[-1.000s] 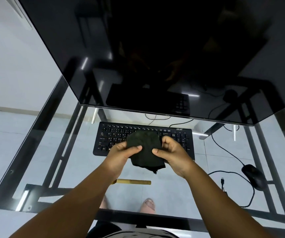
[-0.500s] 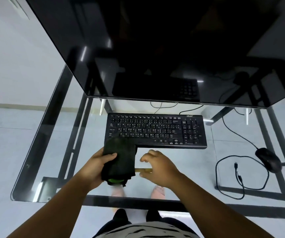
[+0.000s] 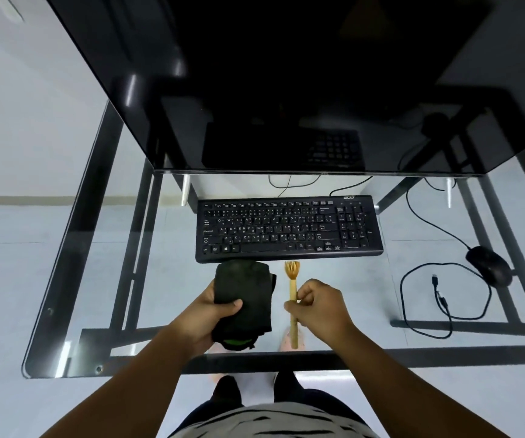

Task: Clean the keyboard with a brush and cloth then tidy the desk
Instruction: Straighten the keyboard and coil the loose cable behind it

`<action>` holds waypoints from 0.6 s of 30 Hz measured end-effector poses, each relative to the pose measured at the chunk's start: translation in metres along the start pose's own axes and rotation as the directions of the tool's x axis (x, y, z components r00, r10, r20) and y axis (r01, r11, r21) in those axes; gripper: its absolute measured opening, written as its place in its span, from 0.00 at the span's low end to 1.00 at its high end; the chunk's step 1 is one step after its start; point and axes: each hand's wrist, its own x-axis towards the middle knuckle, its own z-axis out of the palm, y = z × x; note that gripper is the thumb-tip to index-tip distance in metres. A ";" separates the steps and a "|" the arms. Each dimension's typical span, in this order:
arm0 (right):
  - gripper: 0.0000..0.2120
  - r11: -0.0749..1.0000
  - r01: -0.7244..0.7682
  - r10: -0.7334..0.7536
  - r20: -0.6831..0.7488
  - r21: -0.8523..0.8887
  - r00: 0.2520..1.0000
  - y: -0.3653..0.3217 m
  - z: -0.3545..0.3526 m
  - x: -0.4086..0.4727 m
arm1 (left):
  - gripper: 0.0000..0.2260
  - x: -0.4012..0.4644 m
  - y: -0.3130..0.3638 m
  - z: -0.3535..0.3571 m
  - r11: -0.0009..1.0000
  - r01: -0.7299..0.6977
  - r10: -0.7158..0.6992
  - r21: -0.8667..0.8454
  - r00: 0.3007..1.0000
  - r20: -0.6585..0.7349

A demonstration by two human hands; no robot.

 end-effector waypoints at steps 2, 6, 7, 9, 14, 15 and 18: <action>0.11 0.999 -0.026 0.027 -0.005 0.024 1.000 -0.004 0.003 0.002 | 0.21 0.006 -0.001 0.004 0.997 -0.025 0.027 0.070 0.999 -0.029; 0.12 0.999 -0.051 0.051 -0.018 0.001 0.999 -0.008 0.006 0.006 | 0.20 0.016 -0.008 0.003 0.957 -0.020 0.083 0.290 0.975 -0.206; 0.12 0.999 -0.052 0.051 -0.018 -0.011 0.999 -0.008 0.007 0.007 | 0.19 0.017 -0.009 0.003 0.936 -0.003 0.103 0.351 0.958 -0.267; 0.14 0.998 -0.059 0.059 -0.009 -0.032 0.998 -0.008 0.007 0.009 | 0.18 0.017 -0.010 0.006 0.853 0.038 0.180 0.520 0.915 -0.362; 0.17 0.995 -0.057 0.058 0.005 -0.087 0.998 -0.008 0.008 0.010 | 0.26 0.011 -0.007 0.009 0.501 0.208 0.309 0.840 0.863 -0.399; 0.17 0.994 -0.054 0.056 0.009 -0.097 0.998 -0.008 0.008 0.010 | 0.27 0.011 -0.007 0.008 0.476 0.222 0.313 0.851 0.861 -0.400; 0.18 0.992 -0.053 0.056 0.024 -0.118 0.998 -0.008 0.009 0.011 | 0.30 0.009 -0.006 0.002 0.425 0.239 0.320 0.873 0.863 -0.391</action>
